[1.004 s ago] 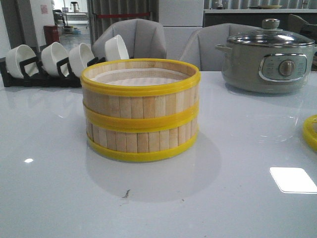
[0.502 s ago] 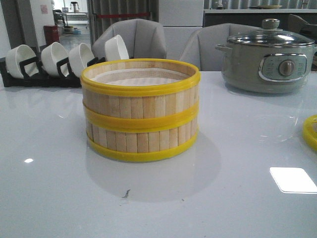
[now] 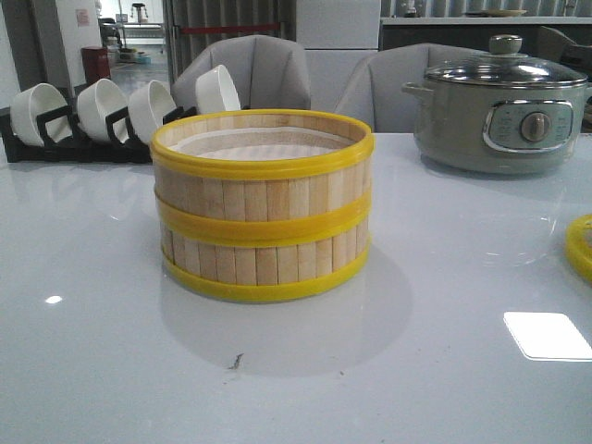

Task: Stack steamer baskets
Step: 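Lower the right gripper and grasp the yellow hub of the woven lid, then lift the lid with the right gripper and carry it over the stack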

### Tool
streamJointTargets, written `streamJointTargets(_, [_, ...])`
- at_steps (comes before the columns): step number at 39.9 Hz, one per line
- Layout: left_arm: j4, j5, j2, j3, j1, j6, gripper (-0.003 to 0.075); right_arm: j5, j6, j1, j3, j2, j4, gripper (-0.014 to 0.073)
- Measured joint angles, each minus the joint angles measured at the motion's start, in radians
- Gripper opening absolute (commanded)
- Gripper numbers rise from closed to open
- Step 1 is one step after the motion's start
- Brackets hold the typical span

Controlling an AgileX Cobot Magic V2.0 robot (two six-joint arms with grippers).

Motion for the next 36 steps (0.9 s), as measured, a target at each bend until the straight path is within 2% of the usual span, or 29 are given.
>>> streamJointTargets(6, [0.0, 0.0, 0.0, 0.0, 0.0, 0.0, 0.0094, 0.0, 0.0, 0.0, 0.0, 0.0, 0.0, 0.0015])
streamJointTargets(17, [0.0, 0.0, 0.0, 0.0, 0.0, 0.0, 0.0094, 0.01, 0.0, 0.002, 0.0, -0.002, 0.0, 0.0029])
streamJointTargets(24, [0.0, 0.0, 0.0, 0.0, 0.0, 0.0, 0.0094, 0.04, 0.0, 0.043, -0.006, -0.047, -0.004, 0.0029])
streamJointTargets(29, [0.0, 0.0, 0.0, 0.0, 0.0, 0.0, 0.0094, 0.086, 0.0, 0.093, -0.061, -0.092, -0.004, 0.0029])
streamJointTargets(36, [0.0, 0.0, 0.0, 0.0, 0.0, 0.002, 0.0094, 0.193, 0.0, 0.191, -0.221, -0.116, -0.004, 0.0029])
